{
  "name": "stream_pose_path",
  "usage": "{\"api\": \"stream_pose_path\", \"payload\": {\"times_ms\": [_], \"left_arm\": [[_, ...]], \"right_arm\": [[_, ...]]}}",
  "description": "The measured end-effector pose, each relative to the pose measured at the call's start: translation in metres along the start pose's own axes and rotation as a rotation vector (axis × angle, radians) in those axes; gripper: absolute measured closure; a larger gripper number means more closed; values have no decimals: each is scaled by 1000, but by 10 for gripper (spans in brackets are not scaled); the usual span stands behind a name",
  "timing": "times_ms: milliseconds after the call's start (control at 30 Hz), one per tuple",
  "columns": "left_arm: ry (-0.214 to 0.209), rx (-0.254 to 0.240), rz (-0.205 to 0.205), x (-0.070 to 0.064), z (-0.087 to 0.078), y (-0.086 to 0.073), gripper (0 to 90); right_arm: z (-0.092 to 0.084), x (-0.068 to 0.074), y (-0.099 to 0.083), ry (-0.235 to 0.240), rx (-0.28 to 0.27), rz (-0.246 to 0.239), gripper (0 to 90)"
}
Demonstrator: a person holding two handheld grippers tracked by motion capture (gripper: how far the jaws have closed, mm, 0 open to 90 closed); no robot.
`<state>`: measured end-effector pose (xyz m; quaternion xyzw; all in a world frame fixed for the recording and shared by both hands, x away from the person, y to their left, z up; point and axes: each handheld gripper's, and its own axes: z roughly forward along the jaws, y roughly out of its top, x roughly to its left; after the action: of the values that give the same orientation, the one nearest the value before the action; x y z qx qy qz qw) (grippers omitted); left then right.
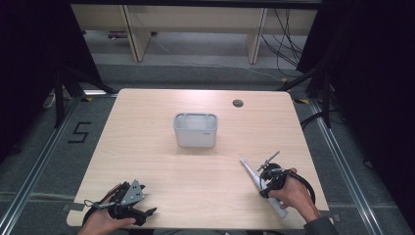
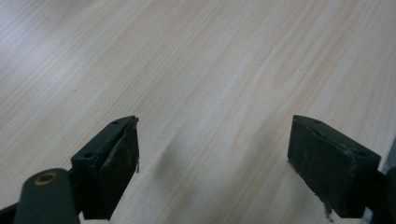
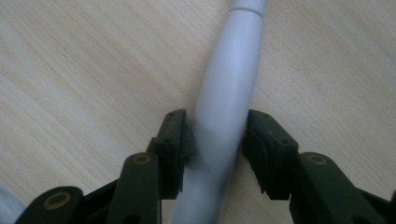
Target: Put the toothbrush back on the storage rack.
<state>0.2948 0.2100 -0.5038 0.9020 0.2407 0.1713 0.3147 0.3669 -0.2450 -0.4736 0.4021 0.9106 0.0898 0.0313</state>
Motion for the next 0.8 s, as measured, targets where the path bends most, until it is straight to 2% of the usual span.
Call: {"api": "stream_pose_path", "payload": {"times_ms": [33,67,100,167,267,333,367,400,467,533,567,600,633,733,800], "left_arm": [[-2,-2,-16,-1,0,0,163],[0,-2,-12,0,0,0,163],[2,2,5,0,-1,0,164],[0,2,4,0,0,0,163],[2,2,-3,0,-1,0,163],[0,1,5,0,-1,0,163],[0,0,1,0,0,0,163],[-1,-3,-15,-1,0,0,164],[0,-6,-3,0,0,0,163],[0,3,5,0,-1,0,163],[1,2,-9,0,0,0,163],[1,2,-9,0,0,0,164],[-2,-8,-3,0,0,1,164],[0,4,6,0,0,0,163],[0,2,2,0,0,1,163]], "right_arm": [[0,0,1,1,5,-1,603],[1,-1,2,0,6,-13,613],[0,1,2,-3,17,-3,616],[1,-1,5,-8,27,-34,640],[1,0,6,-10,39,-25,656],[2,0,7,-15,45,-45,658],[3,-2,8,-30,51,-72,662],[3,-2,9,-42,69,-68,662],[3,0,9,-45,75,-50,662],[3,1,11,-42,85,-63,662],[3,3,12,-33,79,-40,662],[3,3,12,-33,79,-40,662],[3,1,12,-27,79,-73,663],[3,0,14,-42,108,-62,663],[3,0,14,-46,107,-58,663]]}}
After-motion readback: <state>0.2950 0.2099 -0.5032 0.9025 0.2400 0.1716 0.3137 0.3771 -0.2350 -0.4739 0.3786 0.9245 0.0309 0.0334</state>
